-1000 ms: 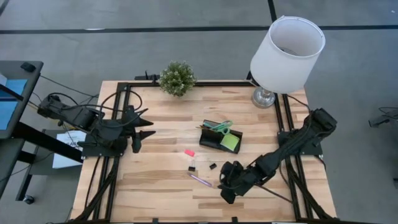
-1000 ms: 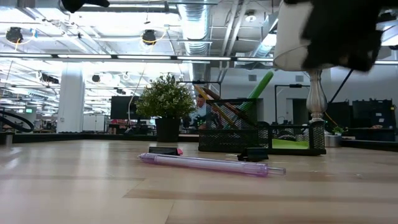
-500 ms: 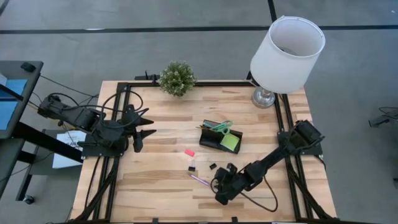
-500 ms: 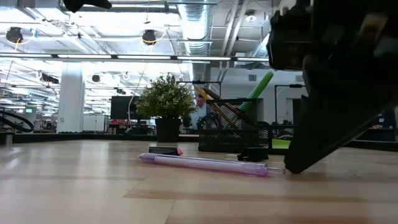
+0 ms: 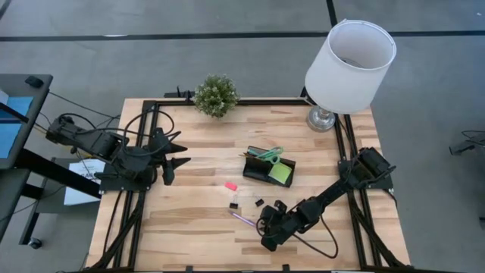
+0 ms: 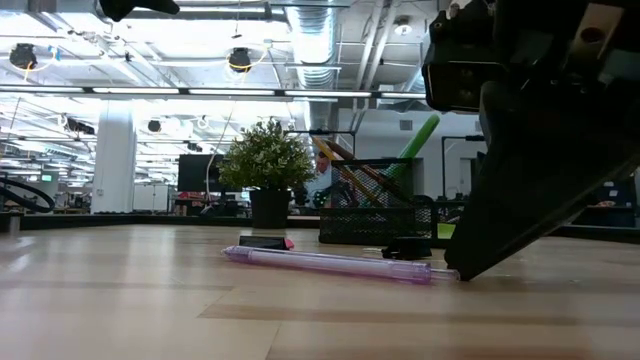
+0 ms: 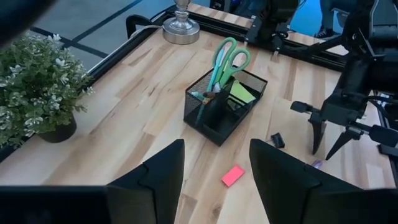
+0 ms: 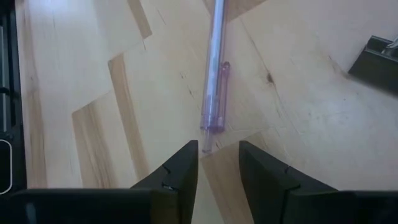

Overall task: Pick and place office supplies into organizer
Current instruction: Put the purple ballpen on the black desk organizer

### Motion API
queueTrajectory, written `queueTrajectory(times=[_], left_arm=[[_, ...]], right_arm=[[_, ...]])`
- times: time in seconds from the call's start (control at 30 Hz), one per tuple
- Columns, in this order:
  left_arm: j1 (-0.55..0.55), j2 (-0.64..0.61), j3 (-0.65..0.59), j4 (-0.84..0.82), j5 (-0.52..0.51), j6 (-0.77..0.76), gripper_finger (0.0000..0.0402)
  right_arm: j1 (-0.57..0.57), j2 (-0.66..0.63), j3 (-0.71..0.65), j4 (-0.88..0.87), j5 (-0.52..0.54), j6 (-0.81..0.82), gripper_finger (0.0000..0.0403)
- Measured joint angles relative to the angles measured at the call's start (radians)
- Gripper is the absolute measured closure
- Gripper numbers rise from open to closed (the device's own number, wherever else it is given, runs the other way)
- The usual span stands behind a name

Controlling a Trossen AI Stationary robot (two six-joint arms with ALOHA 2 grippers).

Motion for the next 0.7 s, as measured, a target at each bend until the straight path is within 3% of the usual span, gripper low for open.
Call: queueTrajectory(times=[0.7], left_arm=[[0.000,0.000,0.000,0.000,-0.028,-0.007,0.0228]], right_arm=[[-0.006,0.056,0.006,0.031,0.006,-0.126,0.0320]])
